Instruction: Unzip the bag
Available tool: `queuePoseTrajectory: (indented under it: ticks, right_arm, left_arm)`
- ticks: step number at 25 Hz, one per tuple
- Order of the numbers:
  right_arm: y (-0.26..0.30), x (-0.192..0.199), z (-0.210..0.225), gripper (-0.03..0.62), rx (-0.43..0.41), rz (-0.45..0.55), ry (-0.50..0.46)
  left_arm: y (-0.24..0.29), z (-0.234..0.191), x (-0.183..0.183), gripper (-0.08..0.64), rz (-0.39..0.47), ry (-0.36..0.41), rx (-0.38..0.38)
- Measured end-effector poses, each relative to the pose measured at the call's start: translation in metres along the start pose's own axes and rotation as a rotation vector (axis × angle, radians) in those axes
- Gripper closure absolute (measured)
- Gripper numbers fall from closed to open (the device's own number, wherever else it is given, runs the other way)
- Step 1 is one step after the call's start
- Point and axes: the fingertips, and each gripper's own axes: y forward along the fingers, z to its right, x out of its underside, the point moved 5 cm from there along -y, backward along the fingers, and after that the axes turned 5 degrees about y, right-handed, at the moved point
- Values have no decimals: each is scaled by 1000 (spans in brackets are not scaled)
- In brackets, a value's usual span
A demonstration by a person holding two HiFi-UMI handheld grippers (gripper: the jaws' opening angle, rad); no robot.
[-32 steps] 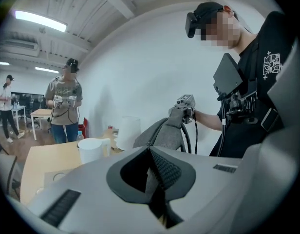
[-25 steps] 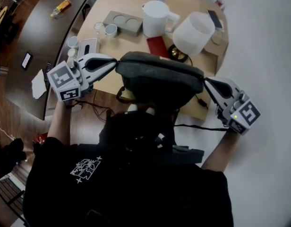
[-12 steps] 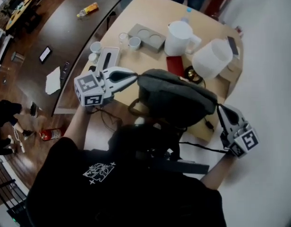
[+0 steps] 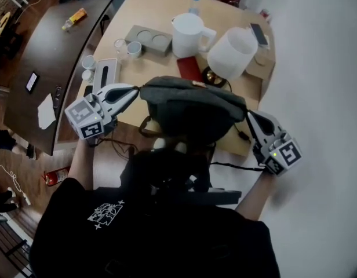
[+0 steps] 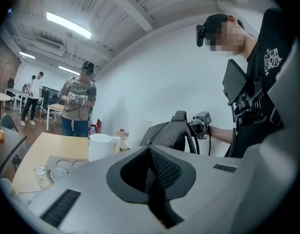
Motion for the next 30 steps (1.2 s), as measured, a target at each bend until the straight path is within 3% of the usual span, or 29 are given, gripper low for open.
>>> queuePoseTrajectory:
  ticks: [4, 11, 16, 20, 25, 30]
  right_arm:
    - [-2, -2, -2, 570, 48, -14, -37]
    - [-18, -21, 0, 568, 123, -122, -160]
    - [-2, -19, -17, 574, 93, -27, -76]
    - [0, -16, -21, 574, 42, 5, -19]
    - [-15, 2, -1, 573, 99, -9, 36]
    - [-18, 5, 4, 572, 128, -25, 23]
  left_arm:
    - [-1, 1, 0, 554, -1, 12, -11]
    - [7, 18, -28, 554, -7, 68, 44]
    - [20, 27, -18, 554, 5, 6, 48]
    - [21, 31, -21, 554, 2, 20, 49]
    - [9, 18, -20, 554, 97, -57, -15]
    - [12, 21, -20, 554, 75, -32, -18]
